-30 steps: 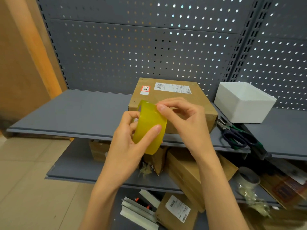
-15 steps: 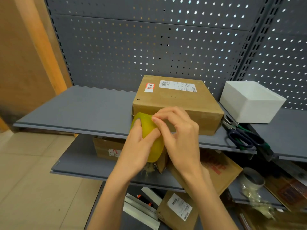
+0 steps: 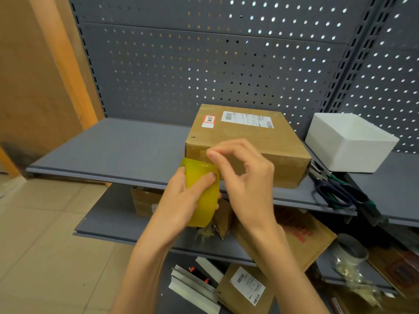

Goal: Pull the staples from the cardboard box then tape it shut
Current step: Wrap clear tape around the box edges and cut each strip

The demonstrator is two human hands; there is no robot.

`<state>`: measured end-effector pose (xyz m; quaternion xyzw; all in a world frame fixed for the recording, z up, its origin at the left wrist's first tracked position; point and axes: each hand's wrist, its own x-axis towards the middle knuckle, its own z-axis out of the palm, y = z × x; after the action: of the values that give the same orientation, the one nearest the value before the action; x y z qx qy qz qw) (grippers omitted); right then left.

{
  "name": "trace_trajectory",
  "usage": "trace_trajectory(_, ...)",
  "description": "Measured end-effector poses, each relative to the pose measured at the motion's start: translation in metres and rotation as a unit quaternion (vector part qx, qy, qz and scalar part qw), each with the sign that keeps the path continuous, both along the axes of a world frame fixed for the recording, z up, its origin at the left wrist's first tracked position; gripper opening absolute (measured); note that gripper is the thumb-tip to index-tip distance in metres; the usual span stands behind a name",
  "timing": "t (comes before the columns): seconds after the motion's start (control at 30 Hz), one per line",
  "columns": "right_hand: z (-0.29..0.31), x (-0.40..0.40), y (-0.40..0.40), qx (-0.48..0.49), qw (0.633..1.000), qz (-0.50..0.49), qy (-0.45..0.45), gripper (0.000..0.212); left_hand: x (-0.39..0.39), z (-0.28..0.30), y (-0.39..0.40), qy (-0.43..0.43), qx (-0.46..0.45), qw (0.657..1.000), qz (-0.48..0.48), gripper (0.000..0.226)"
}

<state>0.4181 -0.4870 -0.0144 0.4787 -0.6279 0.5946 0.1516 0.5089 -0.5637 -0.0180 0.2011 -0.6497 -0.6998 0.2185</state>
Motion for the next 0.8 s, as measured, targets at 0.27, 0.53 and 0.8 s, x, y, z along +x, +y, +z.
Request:
trace_trajectory(0.27, 0.013, -0.022, -0.007, 0.057, 0.982, 0.103, -0.148, 0.008, 0.006, 0.007, 0.003, -0.005, 0.04, 0.998, -0.046, 0.041)
trace_trajectory(0.53, 0.012, -0.021, -0.016, 0.074, 0.987, 0.068, -0.127, 0.006, 0.01, 0.001, -0.008, -0.015, 0.026, 0.998, -0.054, 0.031)
trace_trajectory(0.8, 0.013, -0.036, -0.024, 0.075, 0.988, 0.032, -0.132, 0.005, 0.009, 0.008, -0.009, -0.022, 0.024, 0.998, -0.047, 0.029)
